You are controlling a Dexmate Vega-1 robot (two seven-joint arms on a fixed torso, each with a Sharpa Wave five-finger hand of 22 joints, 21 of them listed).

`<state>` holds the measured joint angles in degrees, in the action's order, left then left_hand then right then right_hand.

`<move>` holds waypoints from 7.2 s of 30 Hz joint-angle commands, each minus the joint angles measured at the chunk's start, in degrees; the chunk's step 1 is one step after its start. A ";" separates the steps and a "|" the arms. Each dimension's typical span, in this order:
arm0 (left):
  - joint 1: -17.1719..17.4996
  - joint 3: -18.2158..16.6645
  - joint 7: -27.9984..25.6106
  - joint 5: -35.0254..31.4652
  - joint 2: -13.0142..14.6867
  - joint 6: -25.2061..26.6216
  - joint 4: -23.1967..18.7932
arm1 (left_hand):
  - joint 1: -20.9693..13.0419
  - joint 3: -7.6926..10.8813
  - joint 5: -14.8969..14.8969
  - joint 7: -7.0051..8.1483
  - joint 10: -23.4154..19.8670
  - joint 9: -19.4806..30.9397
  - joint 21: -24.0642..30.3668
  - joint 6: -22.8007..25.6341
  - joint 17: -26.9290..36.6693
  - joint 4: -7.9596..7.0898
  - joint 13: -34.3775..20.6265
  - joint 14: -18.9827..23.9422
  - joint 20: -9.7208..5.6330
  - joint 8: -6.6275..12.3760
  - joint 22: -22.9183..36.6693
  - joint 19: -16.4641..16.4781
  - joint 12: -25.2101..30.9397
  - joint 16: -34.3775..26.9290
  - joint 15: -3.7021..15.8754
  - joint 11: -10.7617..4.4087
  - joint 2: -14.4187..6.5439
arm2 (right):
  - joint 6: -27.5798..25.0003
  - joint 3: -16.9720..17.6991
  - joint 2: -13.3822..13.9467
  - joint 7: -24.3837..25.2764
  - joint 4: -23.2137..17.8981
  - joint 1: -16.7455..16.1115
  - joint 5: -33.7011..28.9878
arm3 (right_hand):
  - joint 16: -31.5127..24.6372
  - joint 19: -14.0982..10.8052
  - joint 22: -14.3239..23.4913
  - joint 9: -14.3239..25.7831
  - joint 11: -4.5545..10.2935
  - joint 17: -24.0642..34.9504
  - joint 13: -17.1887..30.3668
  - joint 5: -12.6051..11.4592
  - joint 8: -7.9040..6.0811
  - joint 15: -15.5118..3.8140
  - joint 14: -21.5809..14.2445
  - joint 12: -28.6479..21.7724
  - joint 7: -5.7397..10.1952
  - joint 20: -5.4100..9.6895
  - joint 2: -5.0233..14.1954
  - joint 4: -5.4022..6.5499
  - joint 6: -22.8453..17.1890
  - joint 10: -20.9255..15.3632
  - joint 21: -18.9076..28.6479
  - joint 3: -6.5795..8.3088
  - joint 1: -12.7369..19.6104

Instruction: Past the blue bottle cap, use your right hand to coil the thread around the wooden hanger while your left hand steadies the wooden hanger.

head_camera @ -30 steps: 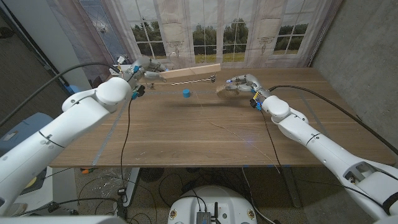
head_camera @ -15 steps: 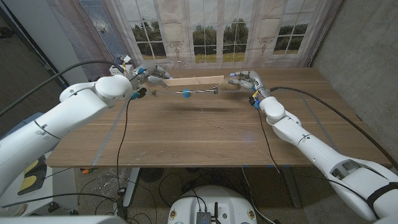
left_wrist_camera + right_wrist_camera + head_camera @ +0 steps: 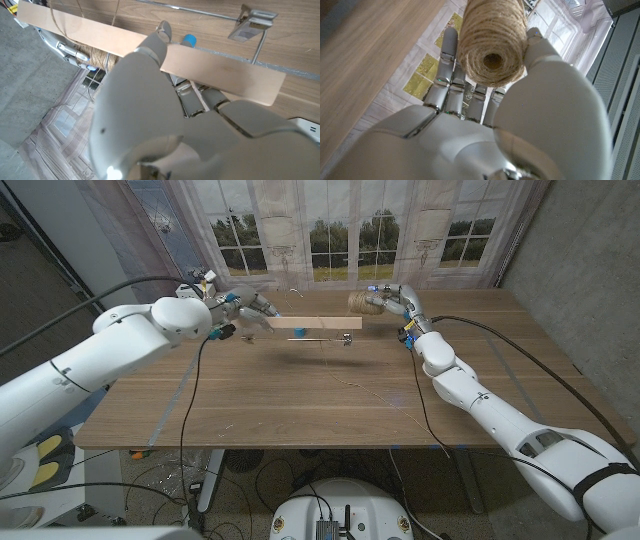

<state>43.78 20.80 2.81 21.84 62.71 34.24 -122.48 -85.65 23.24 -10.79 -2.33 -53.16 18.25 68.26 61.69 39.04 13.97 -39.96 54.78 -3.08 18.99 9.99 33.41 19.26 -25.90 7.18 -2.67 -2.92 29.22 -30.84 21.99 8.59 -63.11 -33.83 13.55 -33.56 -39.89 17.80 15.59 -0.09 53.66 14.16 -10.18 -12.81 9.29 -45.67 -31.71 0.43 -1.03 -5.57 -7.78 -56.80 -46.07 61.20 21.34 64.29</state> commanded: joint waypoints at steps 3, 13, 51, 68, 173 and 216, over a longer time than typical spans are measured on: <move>-1.83 2.23 2.76 0.87 1.13 1.03 0.83 | -1.76 4.38 -0.23 -0.16 -0.25 0.38 0.30 0.07 0.16 -4.17 -0.15 1.37 -7.68 0.30 0.22 -0.32 -0.32 0.03 2.14 0.15 -2.42 | 6.23 0.16 0.03 0.63 -3.25 -0.42 -3.77 | 0.08 5.03 -0.12 0.34 -0.10 0.50 10.63 -0.23 0.11 -22.36 -14.71 -0.26 -0.14 12.18 14.98 0.26 -0.57 -2.18 0.59 0.07 15.46; -2.20 3.29 1.63 0.52 0.72 2.99 1.13 | -1.82 4.36 -0.25 -0.15 -0.23 0.43 0.34 0.07 0.05 -4.17 -0.36 1.34 -7.72 0.10 0.22 -0.38 -0.51 0.14 2.26 0.17 -2.47 | 11.57 -0.19 0.58 -2.72 -7.09 -1.08 -4.88 | 0.25 5.25 -0.51 0.41 0.16 0.76 10.74 -0.22 0.14 -22.37 -14.95 -0.24 0.08 12.17 14.91 0.28 -0.74 -2.30 1.16 0.04 15.40; 0.09 2.13 -22.28 -1.11 -12.75 9.86 1.65 | -1.85 4.56 -0.51 -0.27 -1.08 0.36 0.76 0.87 -0.14 -4.10 -0.26 2.32 -7.95 -0.50 0.27 0.04 -1.21 0.23 2.34 0.48 -2.08 | 13.61 -1.11 3.26 -14.69 -14.65 -2.05 -4.50 | 1.64 6.15 -2.23 0.73 0.18 1.13 10.81 -0.19 0.52 -22.40 -15.42 0.15 0.08 12.20 14.80 0.12 -0.63 -2.62 3.72 0.01 15.50; -0.83 1.50 -27.57 -2.24 -16.25 11.42 2.24 | -1.82 4.76 -0.69 -0.32 -1.31 0.51 0.82 1.03 -0.18 -4.10 -0.37 2.67 -7.99 -0.71 0.23 0.21 -1.41 0.30 2.39 0.43 -1.93 | 5.68 -2.23 8.60 -25.43 -17.84 -2.04 3.07 | 2.06 6.48 -2.95 0.85 0.07 1.30 11.09 -0.16 0.60 -22.40 -15.76 0.21 -0.06 12.17 14.79 0.06 -0.61 -2.76 4.77 -0.01 15.55; -9.69 6.39 2.95 12.38 -1.91 12.52 2.20 | -1.95 5.13 -1.22 -0.66 -1.26 2.46 0.44 0.73 0.28 -3.97 -1.92 2.49 -7.98 -2.83 0.13 0.34 -3.15 0.73 2.02 0.98 -1.88 | 12.18 -0.29 -2.46 -14.19 8.00 4.51 5.21 | 4.32 9.63 -6.65 1.49 -0.18 2.57 11.98 -0.16 0.78 -22.37 -16.58 1.67 -0.18 11.93 14.71 0.03 -1.04 -3.39 10.15 0.20 15.69; -5.19 2.35 -18.70 12.09 -9.76 25.27 -1.97 | -2.23 5.02 -1.74 -0.86 -1.96 2.87 0.55 1.33 0.09 -3.93 -2.26 2.93 -8.03 -3.76 0.21 0.65 -3.56 0.76 2.03 1.22 -1.59 | 12.02 0.90 7.29 -16.26 -15.53 -3.46 -2.82 | 5.29 10.86 -7.03 1.68 0.05 2.87 12.35 -0.15 0.93 -22.36 -17.27 2.17 0.03 11.88 14.59 -0.06 -0.96 -3.71 12.28 0.23 15.64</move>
<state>36.14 25.72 -7.85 32.91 55.94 57.41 -123.90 -85.89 23.62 -11.91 -2.78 -54.81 20.91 68.32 62.53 38.87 14.35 -42.09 55.43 -2.97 15.35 10.03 33.53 15.87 -24.77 6.54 -1.42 -2.67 43.01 -30.23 26.14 -5.56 -73.30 -35.44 11.23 -28.37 -32.91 10.65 17.18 -0.10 56.42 14.18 -9.92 -12.14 8.48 -47.92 -29.10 0.42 -0.82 -5.94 -7.75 -57.41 -47.97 72.94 21.08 64.65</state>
